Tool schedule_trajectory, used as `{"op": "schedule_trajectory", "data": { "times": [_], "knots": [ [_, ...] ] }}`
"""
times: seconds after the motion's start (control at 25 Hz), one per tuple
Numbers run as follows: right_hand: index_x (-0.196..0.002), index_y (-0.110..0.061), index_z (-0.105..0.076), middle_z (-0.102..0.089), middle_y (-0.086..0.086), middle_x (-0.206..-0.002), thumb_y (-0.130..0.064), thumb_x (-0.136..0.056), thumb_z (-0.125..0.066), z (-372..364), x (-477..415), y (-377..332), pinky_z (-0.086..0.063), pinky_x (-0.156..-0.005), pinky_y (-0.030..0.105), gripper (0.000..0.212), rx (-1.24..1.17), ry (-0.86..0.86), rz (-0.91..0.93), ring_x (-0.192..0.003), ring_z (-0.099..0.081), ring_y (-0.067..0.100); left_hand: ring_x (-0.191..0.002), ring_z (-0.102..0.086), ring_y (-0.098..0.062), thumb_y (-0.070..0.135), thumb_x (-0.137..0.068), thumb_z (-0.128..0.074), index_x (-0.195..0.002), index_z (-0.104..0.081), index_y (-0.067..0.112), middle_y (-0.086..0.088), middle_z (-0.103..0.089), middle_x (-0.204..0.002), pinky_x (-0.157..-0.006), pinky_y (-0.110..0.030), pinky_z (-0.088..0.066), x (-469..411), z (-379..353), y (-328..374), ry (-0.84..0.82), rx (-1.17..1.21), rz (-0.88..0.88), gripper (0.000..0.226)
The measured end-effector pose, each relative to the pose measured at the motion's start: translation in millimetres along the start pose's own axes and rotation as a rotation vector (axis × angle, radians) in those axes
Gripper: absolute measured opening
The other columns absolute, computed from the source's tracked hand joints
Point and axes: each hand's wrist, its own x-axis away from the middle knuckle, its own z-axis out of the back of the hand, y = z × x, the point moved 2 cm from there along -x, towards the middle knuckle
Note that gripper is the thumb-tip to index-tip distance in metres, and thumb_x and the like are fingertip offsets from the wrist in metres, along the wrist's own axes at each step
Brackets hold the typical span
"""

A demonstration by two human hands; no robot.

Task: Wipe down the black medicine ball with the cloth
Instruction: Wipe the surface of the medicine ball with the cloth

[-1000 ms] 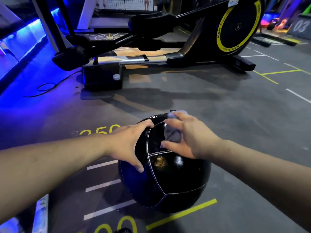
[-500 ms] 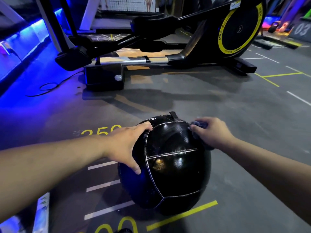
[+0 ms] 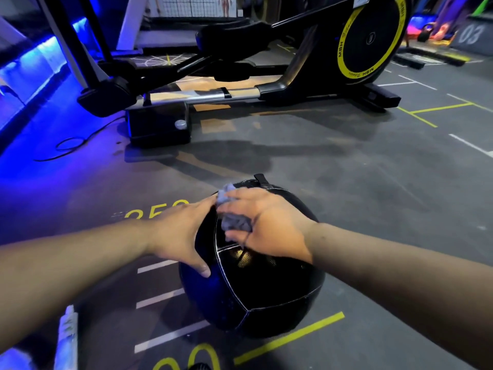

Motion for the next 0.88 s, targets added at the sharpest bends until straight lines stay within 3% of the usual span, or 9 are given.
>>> {"op": "schedule_trajectory", "data": {
  "times": [0.08,0.24,0.4,0.48,0.52,0.64,0.72,0.8,0.88],
  "knots": [
    [-0.111,-0.023,-0.072,-0.067,0.0,-0.119,-0.032,-0.07,-0.081,11.7,12.8,25.9,-0.044,-0.099,0.022,0.042,-0.133,0.151,-0.216,-0.109,-0.063,0.018,-0.127,-0.048,-0.016,0.062,-0.037,-0.088,-0.142,-0.008,0.045,0.017,-0.043,-0.143,-0.097,-0.027,-0.043,0.9,0.5,-4.3,-0.019,0.032,-0.015,0.133],
    [-0.091,-0.023,-0.075,-0.073,-0.008,-0.089,-0.032,-0.072,-0.08,29.2,50.4,87.3,-0.047,-0.077,0.019,0.022,-0.274,0.259,-0.878,-0.084,-0.064,0.003,-0.128,-0.047,-0.013,0.072,-0.044,-0.08,-0.139,-0.016,0.047,0.022,-0.036,-0.147,-0.1,-0.029,-0.04,1.8,1.2,-6.8,-0.028,0.062,-0.047,0.117],
    [-0.085,-0.019,-0.075,-0.074,0.0,-0.077,-0.031,-0.072,-0.08,24.9,70.1,108.5,-0.047,-0.067,0.022,0.019,-0.543,0.263,-1.09,-0.07,-0.063,0.011,-0.11,-0.06,-0.02,0.096,-0.06,-0.032,-0.127,-0.038,0.042,0.014,-0.06,-0.128,-0.095,-0.035,-0.044,-0.9,10.0,1.6,0.064,0.013,0.02,0.086],
    [-0.087,-0.021,-0.075,-0.075,-0.002,-0.078,-0.03,-0.071,-0.081,22.0,69.3,106.1,-0.049,-0.067,0.022,0.019,-0.569,0.297,-1.09,-0.071,-0.066,0.012,-0.102,-0.063,-0.02,0.093,-0.065,-0.012,-0.12,-0.05,0.035,0.008,-0.069,-0.108,-0.099,-0.037,-0.038,0.6,17.5,11.7,0.161,-0.084,0.052,0.088],
    [-0.086,-0.022,-0.074,-0.074,-0.004,-0.075,-0.029,-0.071,-0.081,20.0,65.8,103.0,-0.05,-0.065,0.02,0.018,-0.563,0.33,-1.097,-0.069,-0.067,0.011,-0.105,-0.063,-0.019,0.091,-0.069,-0.012,-0.119,-0.054,0.031,0.007,-0.07,-0.107,-0.107,-0.04,-0.032,2.0,18.2,18.3,0.213,-0.136,0.01,0.088],
    [-0.079,-0.023,-0.071,-0.069,-0.013,-0.069,-0.03,-0.07,-0.078,13.3,39.5,79.2,-0.047,-0.06,0.01,0.014,-0.394,0.348,-1.043,-0.064,-0.063,0.004,-0.127,-0.053,-0.014,0.086,-0.073,-0.029,-0.131,-0.052,0.024,0.006,-0.06,-0.134,-0.115,-0.052,-0.021,8.1,11.2,40.6,0.273,-0.295,-0.215,0.088],
    [-0.086,-0.022,-0.072,-0.069,-0.013,-0.087,-0.031,-0.07,-0.079,3.0,16.9,55.0,-0.051,-0.077,0.013,0.02,-0.371,0.327,-0.842,-0.08,-0.065,0.006,-0.124,-0.051,-0.017,0.091,-0.062,-0.041,-0.132,-0.05,0.022,0.004,-0.054,-0.136,-0.109,-0.048,-0.034,9.7,10.4,35.6,0.257,-0.344,-0.19,0.099],
    [-0.101,-0.024,-0.072,-0.067,-0.01,-0.109,-0.034,-0.07,-0.08,-5.2,-2.7,30.8,-0.047,-0.095,0.021,0.033,-0.345,0.25,-0.557,-0.1,-0.063,0.006,-0.111,-0.052,-0.016,0.096,-0.047,-0.048,-0.123,-0.049,0.024,0.008,-0.052,-0.121,-0.093,-0.043,-0.044,13.3,17.3,18.4,0.247,-0.299,-0.093,0.104],
    [-0.111,-0.022,-0.069,-0.064,-0.005,-0.117,-0.036,-0.072,-0.079,-10.8,-17.9,16.9,-0.04,-0.101,0.019,0.043,-0.243,0.158,-0.303,-0.112,-0.057,0.008,-0.104,-0.052,-0.013,0.097,-0.041,-0.052,-0.116,-0.045,0.027,0.012,-0.048,-0.113,-0.084,-0.041,-0.046,21.1,23.7,-2.0,0.228,-0.243,-0.054,0.102]
  ]
}}
